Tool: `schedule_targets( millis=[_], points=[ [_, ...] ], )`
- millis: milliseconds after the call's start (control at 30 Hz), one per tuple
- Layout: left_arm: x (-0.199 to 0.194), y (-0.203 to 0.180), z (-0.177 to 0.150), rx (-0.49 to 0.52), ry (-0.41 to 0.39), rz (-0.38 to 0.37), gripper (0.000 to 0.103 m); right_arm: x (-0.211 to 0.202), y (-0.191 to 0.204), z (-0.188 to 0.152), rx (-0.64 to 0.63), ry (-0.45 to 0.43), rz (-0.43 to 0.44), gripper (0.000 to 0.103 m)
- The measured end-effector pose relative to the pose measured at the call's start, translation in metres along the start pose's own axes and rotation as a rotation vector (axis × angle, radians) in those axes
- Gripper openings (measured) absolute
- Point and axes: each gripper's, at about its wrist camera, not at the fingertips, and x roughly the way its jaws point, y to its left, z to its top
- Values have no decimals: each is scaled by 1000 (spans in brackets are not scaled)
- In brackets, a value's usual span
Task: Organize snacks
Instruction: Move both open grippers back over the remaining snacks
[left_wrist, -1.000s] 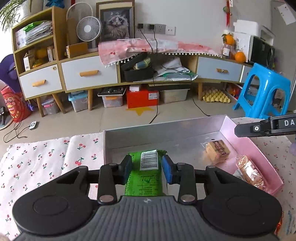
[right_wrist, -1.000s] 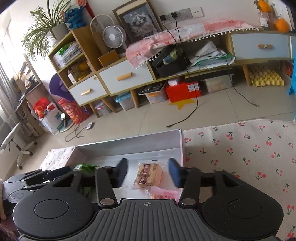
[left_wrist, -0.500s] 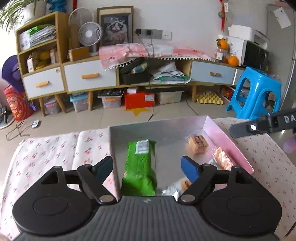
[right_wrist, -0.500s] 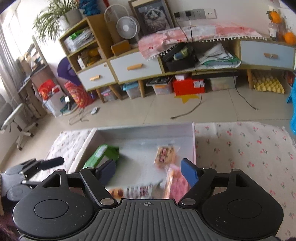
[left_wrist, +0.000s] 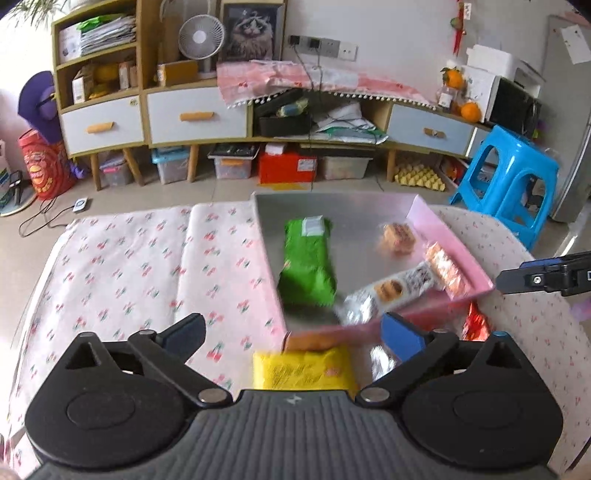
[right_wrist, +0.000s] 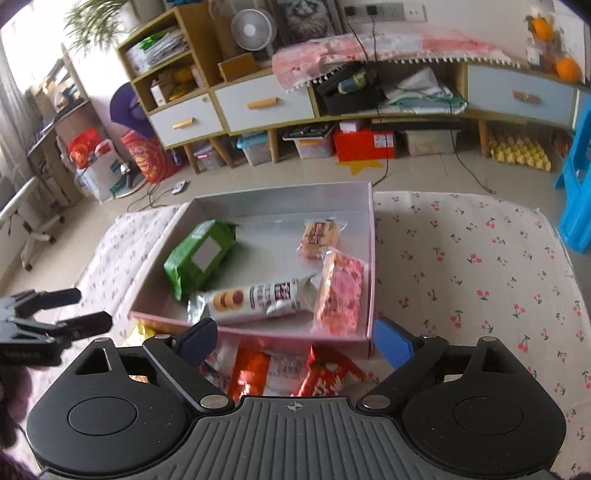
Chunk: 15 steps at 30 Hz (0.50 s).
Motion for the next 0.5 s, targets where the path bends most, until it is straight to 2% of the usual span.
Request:
schedule_targets(
  millis=[167, 333, 500],
  points=[
    [-11, 7, -29, -8, 5, 24, 102, -1, 10, -28, -78, -22, 32, 93],
    [-22, 12, -60, -5, -12, -13, 102, -3, 30, -55, -184, -46, 89, 94],
    [-32, 17, -70, -18, -30, -52, 102, -1, 46, -76, -281, -21, 129, 94]
  ],
)
